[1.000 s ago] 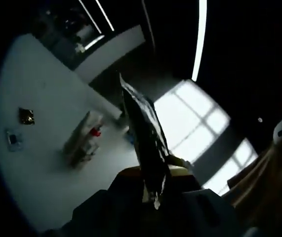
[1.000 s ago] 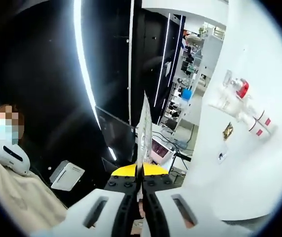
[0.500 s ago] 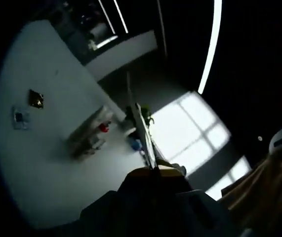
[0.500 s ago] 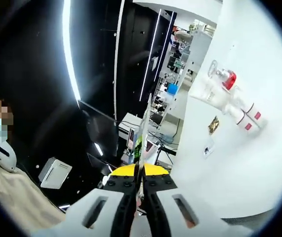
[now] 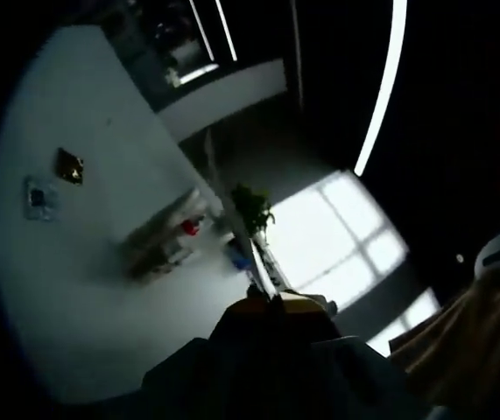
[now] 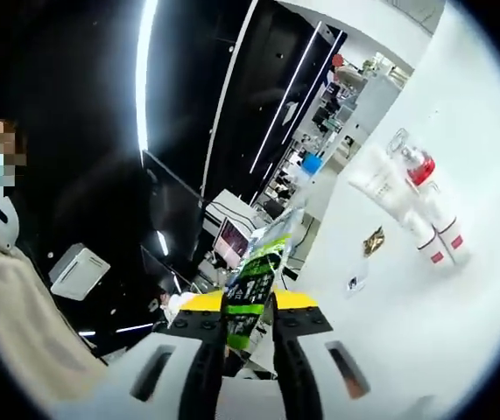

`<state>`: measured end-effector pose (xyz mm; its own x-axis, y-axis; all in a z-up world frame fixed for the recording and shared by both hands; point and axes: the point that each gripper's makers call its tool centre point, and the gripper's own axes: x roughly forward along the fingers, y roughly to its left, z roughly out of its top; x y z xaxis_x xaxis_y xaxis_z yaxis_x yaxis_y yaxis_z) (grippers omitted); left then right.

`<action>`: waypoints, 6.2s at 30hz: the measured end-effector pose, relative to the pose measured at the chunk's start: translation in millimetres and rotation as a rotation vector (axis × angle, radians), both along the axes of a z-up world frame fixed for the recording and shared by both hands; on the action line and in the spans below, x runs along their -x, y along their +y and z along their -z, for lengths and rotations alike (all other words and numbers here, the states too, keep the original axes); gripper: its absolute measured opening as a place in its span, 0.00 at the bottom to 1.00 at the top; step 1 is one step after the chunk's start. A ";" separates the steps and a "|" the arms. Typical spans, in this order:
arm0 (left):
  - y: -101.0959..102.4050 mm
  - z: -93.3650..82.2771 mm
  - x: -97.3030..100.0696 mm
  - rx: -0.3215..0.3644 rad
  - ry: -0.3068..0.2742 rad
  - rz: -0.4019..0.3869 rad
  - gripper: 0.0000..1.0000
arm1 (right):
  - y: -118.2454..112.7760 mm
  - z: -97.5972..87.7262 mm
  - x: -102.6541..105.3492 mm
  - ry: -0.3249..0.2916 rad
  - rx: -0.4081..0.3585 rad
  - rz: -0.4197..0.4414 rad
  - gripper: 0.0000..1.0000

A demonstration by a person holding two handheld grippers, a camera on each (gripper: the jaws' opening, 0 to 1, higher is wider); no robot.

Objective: Arrange the skincare products in the storage area until every visible bottle or jar stands upright without overlapping.

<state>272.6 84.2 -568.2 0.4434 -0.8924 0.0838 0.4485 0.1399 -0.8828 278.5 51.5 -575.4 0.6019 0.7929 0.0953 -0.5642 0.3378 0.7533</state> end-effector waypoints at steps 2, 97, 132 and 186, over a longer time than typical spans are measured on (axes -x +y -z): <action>0.9 2.7 -3.1 -0.006 0.008 -0.004 0.00 | 0.8 2.0 -0.4 -0.008 0.023 -0.005 0.37; 1.2 192.1 -69.1 -0.727 0.072 0.045 0.01 | -73.8 74.8 -16.0 0.021 0.516 0.097 1.00; 34.6 196.0 -80.7 -1.256 -0.291 0.130 0.34 | -75.6 73.6 -15.2 0.015 0.518 0.107 1.00; 5.8 214.7 -129.9 -1.220 -0.452 0.267 0.65 | -85.4 82.4 -20.2 0.064 0.538 0.154 1.00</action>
